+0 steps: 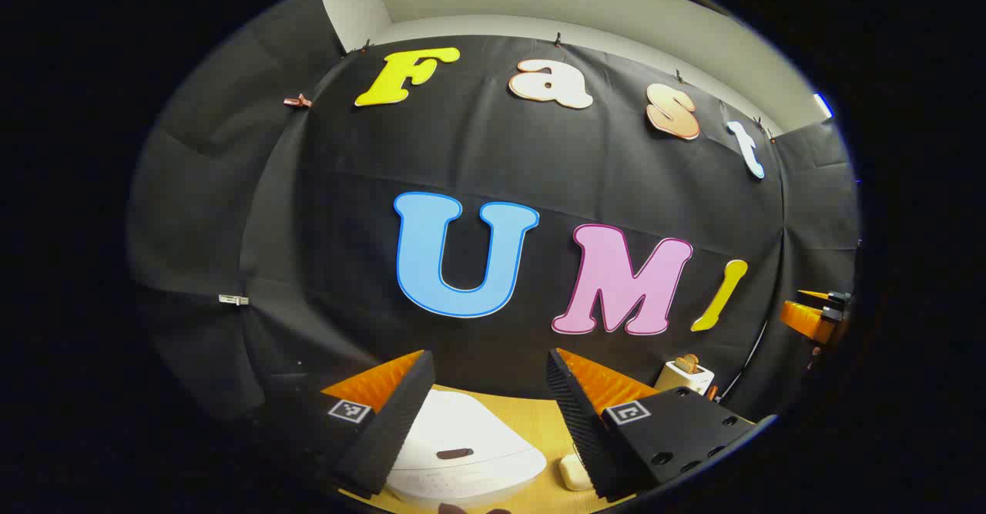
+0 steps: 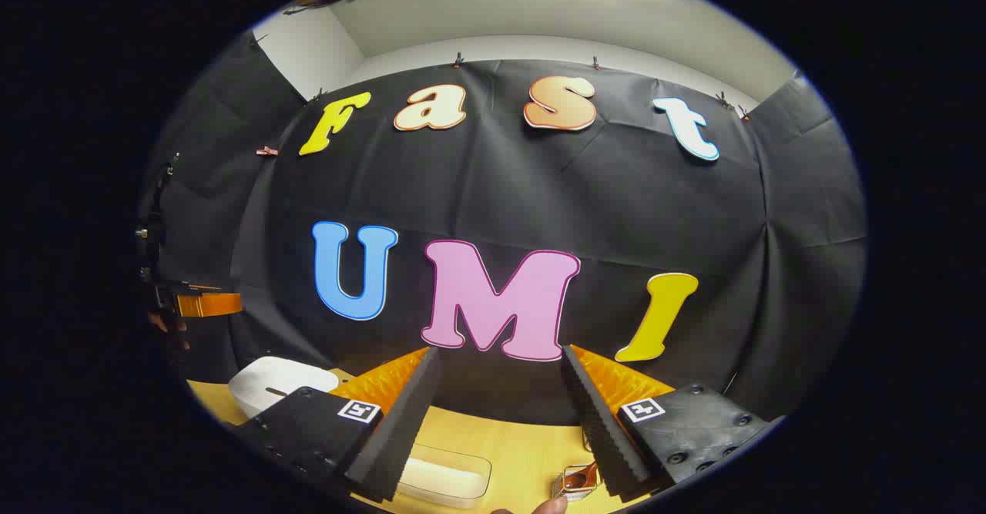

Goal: Close the left gripper, press the button to open the rice cooker; take a wooden spoon from the chopstick holder with the right hand, scoop a spoonful of rice and pour it into the rice cooker, then put the wooden spoon back into the chopstick holder.

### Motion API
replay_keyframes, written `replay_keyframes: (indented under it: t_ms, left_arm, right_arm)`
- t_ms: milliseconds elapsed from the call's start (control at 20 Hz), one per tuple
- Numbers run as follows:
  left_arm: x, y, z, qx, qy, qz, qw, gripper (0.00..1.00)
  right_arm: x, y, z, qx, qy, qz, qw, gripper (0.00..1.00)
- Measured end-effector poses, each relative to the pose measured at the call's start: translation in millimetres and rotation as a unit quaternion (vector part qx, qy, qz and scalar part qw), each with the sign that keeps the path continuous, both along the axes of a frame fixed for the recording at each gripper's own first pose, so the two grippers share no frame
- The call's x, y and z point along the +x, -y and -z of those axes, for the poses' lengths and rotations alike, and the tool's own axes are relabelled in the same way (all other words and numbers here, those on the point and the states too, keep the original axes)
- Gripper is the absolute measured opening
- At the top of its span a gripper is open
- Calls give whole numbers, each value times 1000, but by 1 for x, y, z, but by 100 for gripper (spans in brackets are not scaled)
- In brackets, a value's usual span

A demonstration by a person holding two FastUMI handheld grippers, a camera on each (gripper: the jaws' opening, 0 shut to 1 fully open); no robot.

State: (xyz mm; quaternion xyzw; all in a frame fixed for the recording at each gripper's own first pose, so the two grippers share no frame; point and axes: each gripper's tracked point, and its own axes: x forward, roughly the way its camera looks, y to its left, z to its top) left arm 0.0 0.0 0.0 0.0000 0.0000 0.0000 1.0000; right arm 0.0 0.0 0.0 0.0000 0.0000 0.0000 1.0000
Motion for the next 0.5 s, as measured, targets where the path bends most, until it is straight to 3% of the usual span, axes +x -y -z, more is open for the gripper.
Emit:
replay_keyframes:
  t_ms: [50, 100, 500]
  left_arm:
    - [0, 0, 0, 1, 0, 0, 1000, 95]
    - [-1, 0, 0, 1, 1, 0, 1000, 95]
    - [0, 2, 4, 9, -2, -4, 1000, 95]
  right_arm:
    - [0, 0, 0, 0, 1, 1, 1000, 90]
    - [-1, 0, 0, -1, 1, 0, 1000, 97]
    - [1, 4, 0, -3, 1, -1, 1000, 97]
